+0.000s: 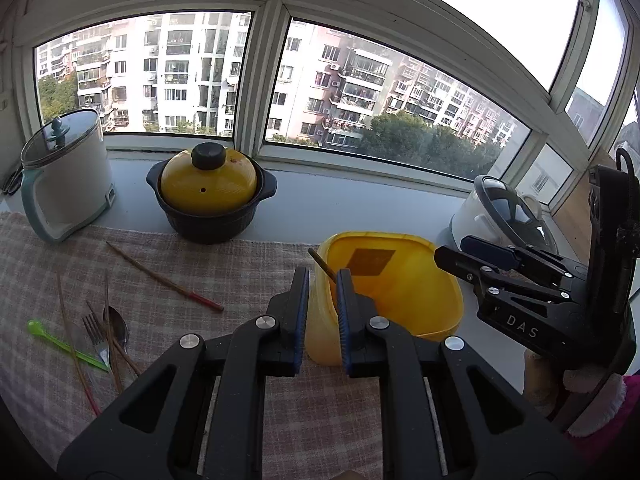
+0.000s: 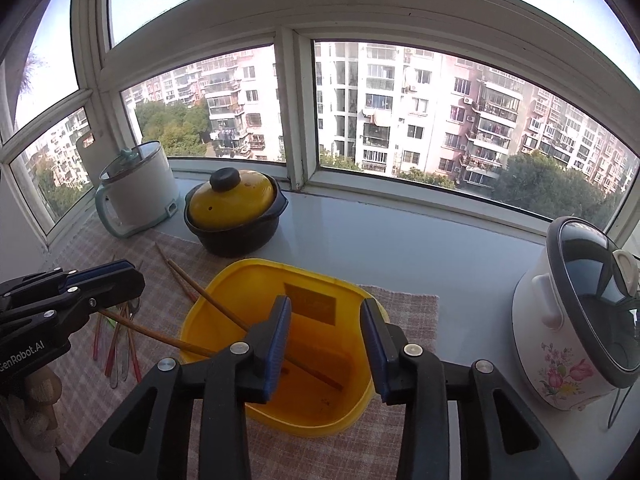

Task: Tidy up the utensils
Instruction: 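Lower the chopsticks into the yellow container and open both tools, then move the left tool back and grasp a chopstick while the right tool grasps another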

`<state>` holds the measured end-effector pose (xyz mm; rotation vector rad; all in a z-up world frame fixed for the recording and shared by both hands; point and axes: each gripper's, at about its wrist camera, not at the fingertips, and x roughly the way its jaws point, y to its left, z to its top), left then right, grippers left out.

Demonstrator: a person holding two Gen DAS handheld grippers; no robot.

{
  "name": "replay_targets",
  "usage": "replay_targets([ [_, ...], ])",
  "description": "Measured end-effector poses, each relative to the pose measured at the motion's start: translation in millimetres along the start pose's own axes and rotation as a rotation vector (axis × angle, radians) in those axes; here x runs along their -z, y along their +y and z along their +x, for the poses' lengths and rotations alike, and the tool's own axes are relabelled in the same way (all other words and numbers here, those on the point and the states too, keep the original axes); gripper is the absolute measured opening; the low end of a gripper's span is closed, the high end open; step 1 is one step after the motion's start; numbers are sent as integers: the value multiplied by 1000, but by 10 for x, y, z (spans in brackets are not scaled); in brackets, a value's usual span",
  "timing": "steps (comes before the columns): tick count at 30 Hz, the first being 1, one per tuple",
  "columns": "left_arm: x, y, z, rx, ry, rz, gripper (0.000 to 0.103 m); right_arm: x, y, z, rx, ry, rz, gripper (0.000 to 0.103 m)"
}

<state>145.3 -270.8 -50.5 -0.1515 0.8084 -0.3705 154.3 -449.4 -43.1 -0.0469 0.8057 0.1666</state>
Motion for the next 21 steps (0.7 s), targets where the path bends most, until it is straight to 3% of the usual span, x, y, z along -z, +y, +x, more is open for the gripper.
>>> replay_targets([
  [4,65,143,-147,-23,-7,-4,12,5,112,-72,10,-13,-6,53],
  [13,188,574,-454,-79,-14,-33,12,-2,460,-226,13,-43,-45,69],
  [16,251,792,-565,-102,-15,-61,28,-9,583,-259,-6,-59,-61,78],
  [21,389,1265,-739,-151,-7,-137,29,-33,811,-253,-50,-73,-90,82],
])
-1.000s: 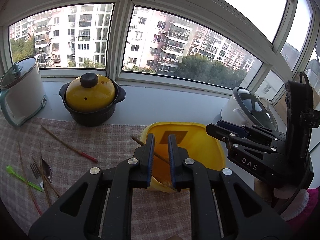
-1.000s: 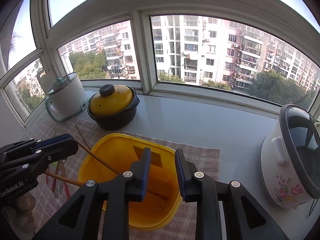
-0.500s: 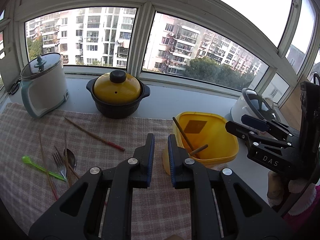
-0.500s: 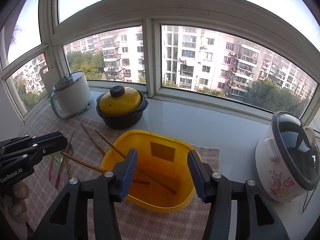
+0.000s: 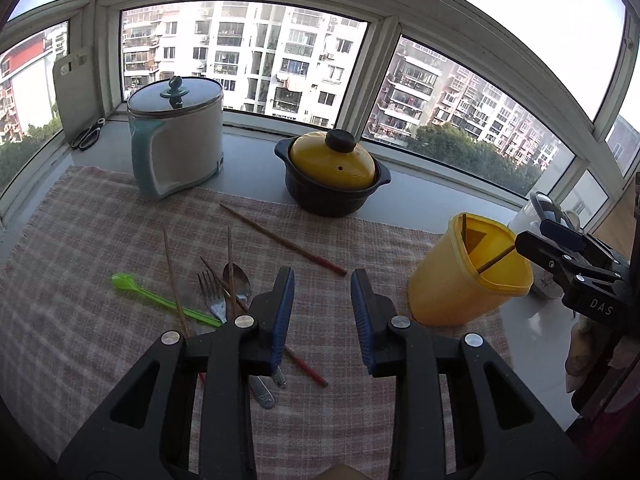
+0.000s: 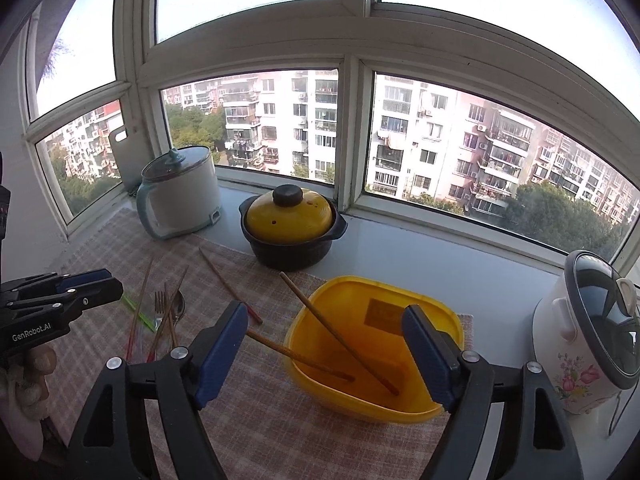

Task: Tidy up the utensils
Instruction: 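Move the left tool back and grasp a chopstick while the right tool grasps another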

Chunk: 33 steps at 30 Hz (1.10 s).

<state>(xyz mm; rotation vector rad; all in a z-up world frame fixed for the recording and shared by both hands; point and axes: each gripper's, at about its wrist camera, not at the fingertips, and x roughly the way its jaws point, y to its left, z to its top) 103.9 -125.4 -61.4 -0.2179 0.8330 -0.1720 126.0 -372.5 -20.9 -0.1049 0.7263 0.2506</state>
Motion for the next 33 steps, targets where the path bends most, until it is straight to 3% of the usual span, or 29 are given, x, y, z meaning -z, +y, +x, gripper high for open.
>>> replay_targets([
  [7,144,662,-65,-77,22,-86,29,-34,368,130,-79,-4,-73,84],
  [16,329,1283,89,-85,113,-195,29,-37,819,475,-149,92,-142,84],
  [21,374,1463,244,-64,152,-235,29,-69,966,731,-177,156,-141,83],
  [33,390,1560,650,13,241,-270,29,-193,1198,1449,-196,317,-157,67],
])
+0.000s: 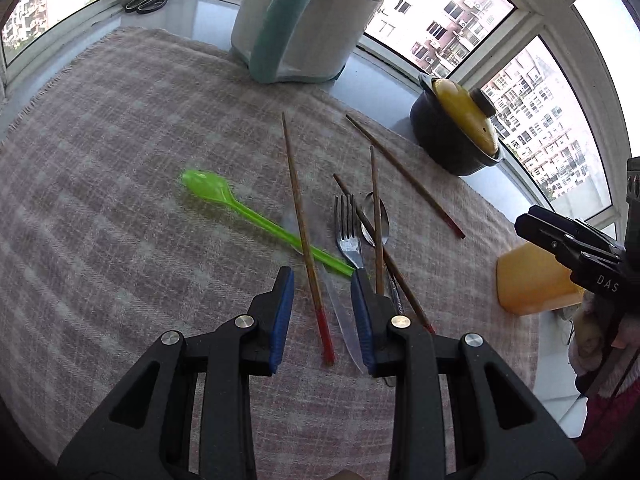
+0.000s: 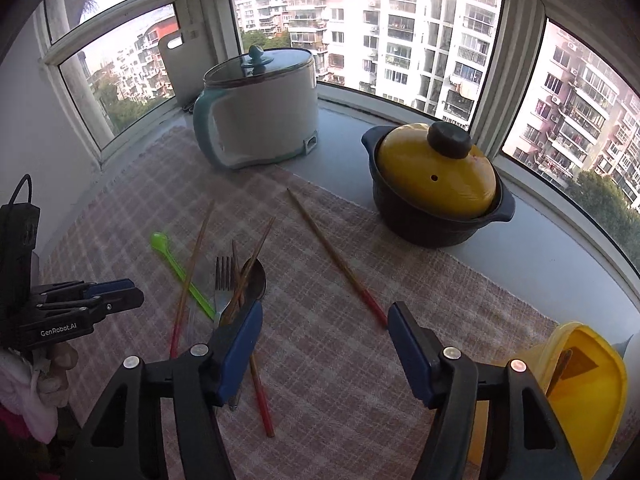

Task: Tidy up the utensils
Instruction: 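Move the left tool back and grasp a chopstick while the right tool grasps another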

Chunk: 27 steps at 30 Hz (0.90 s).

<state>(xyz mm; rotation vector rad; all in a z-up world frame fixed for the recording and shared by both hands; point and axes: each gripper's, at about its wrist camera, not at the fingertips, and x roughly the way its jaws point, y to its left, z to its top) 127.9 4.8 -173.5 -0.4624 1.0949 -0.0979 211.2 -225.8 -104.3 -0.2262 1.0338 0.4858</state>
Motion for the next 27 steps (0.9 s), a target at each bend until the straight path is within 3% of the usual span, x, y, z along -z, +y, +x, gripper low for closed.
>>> replay_targets([
  [3,-42,16,74,5,13,-3,29,-81,3,190,3,52,-12,67],
  [5,-70,19,125,6,22,-2,29,-128,-13,307,13,83,-17,59],
  [11,-122,33,285,-2,45,-5,29,-252,-22,587,42,151,-60,57],
  [27,-166,91,563,-16,90,-31,29,-455,21,1197,88,280,-125,45],
])
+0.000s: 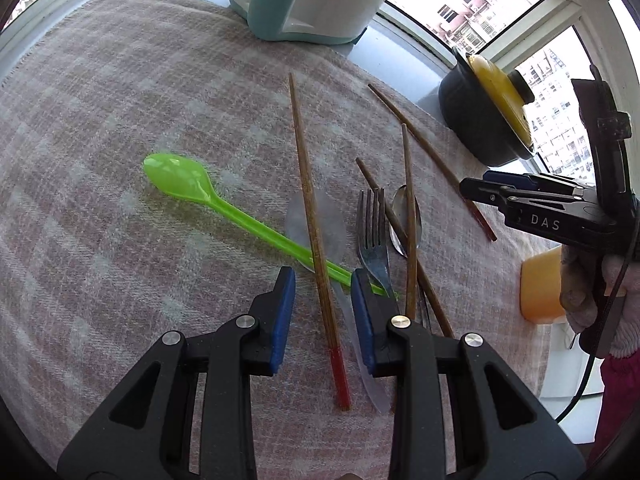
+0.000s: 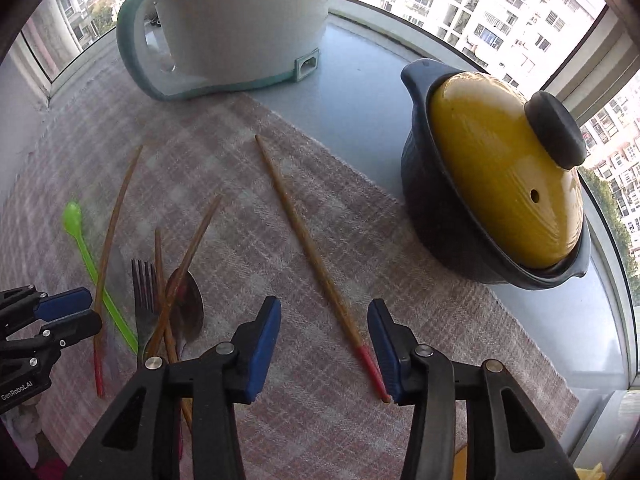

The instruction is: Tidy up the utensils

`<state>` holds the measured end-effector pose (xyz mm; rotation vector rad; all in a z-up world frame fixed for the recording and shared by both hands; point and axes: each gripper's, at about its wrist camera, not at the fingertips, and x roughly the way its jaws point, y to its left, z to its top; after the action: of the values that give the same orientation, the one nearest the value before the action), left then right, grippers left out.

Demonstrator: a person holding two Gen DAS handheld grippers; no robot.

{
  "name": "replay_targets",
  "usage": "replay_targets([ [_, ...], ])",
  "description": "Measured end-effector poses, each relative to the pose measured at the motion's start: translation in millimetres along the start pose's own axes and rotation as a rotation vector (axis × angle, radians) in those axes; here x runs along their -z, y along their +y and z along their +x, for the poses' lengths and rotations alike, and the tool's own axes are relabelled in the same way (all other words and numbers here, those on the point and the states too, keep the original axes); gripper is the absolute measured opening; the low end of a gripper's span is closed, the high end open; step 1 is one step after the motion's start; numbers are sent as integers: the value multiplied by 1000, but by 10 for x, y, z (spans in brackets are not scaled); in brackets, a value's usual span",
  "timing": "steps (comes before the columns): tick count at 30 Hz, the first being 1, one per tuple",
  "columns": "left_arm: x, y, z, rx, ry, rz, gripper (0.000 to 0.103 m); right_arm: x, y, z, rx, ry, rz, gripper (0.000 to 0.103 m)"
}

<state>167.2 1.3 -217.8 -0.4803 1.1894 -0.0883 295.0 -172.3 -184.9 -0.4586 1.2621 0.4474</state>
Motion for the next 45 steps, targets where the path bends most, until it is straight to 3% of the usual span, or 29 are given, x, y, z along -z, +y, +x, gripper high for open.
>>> replay_targets([
  [5,-27,1,70,-8,11,-1,28,-77,-1,146,13,22,-10,43],
  [13,-62,41,99,-15,13,-17,9,-160,-62,299,21,35,-18,43],
  [24,-34,79,80,-3,9,-31,5,-330,-55,394,11,44,-42,43],
  [27,-9,77,60,0,8,-32,5,-406,-36,436,-7,49,-45,36],
  [32,22,89,35,5,2,-47,4,-473,60,477,-37,58,-73,12],
  [37,54,102,-39,8,-17,-65,4,-503,104,500,-59,61,-62,5],
  [45,187,110,-267,10,-83,-118,4,-392,206,351,-94,11,-50,4],
])
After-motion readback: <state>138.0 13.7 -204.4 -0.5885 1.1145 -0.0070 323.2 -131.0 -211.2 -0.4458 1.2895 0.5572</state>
